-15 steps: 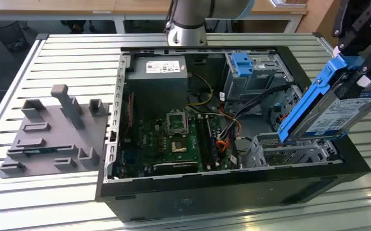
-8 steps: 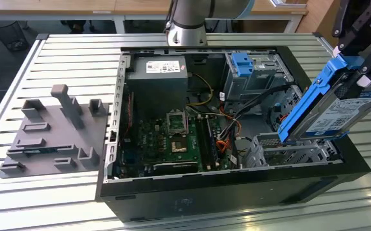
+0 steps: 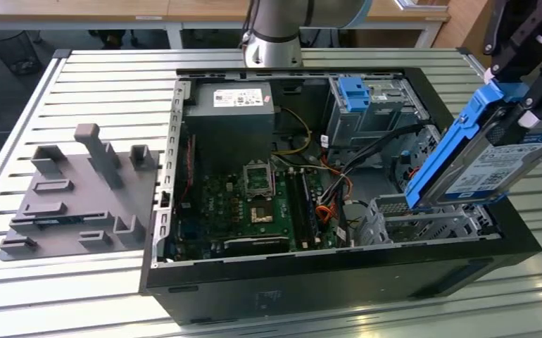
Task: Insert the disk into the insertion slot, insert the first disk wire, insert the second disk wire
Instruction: 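Insert the disk into the insertion slot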
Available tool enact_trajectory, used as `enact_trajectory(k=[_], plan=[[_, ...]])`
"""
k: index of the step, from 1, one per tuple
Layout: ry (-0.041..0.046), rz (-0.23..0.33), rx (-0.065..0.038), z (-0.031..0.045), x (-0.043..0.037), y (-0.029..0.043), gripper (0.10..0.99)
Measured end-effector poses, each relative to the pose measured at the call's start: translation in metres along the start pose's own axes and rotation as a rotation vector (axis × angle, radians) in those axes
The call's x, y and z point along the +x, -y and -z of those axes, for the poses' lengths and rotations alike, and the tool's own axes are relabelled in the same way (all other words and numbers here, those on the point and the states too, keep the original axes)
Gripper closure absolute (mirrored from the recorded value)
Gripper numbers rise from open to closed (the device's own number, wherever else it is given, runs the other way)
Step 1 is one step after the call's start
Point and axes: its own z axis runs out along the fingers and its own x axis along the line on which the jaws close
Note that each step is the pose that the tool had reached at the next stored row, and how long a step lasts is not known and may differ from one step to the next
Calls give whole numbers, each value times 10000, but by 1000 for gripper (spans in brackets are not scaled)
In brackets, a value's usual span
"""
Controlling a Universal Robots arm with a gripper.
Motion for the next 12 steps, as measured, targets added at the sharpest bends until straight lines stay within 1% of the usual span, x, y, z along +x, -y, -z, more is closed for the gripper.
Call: enact_trajectory(k=[2, 4, 12], plan=[[2, 0, 8, -7, -1, -33, 722], [3, 1, 11, -19, -2, -49, 722], [0, 1, 11, -66, -7, -51, 722]])
